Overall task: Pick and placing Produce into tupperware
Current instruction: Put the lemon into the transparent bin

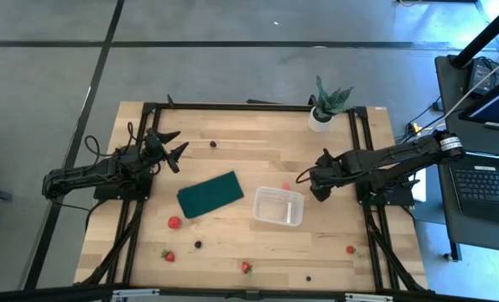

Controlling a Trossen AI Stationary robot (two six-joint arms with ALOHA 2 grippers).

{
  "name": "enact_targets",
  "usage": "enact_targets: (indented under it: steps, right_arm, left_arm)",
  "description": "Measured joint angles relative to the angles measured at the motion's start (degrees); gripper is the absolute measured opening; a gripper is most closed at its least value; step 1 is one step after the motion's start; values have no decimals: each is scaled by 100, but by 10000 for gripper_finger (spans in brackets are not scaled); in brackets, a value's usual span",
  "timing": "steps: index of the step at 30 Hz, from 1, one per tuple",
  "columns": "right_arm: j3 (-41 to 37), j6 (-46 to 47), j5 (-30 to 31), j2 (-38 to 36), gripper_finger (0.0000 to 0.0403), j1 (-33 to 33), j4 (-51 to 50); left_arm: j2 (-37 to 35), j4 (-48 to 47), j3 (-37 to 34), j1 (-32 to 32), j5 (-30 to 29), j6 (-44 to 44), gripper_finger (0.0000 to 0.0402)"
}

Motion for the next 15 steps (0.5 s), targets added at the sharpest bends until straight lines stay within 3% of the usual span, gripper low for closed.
enact_targets:
  steps: [15]
  right_arm:
    - [0,-192,0,72,332,-2,523]
  left_arm:
    - [0,0,-2,0,-1,2,250]
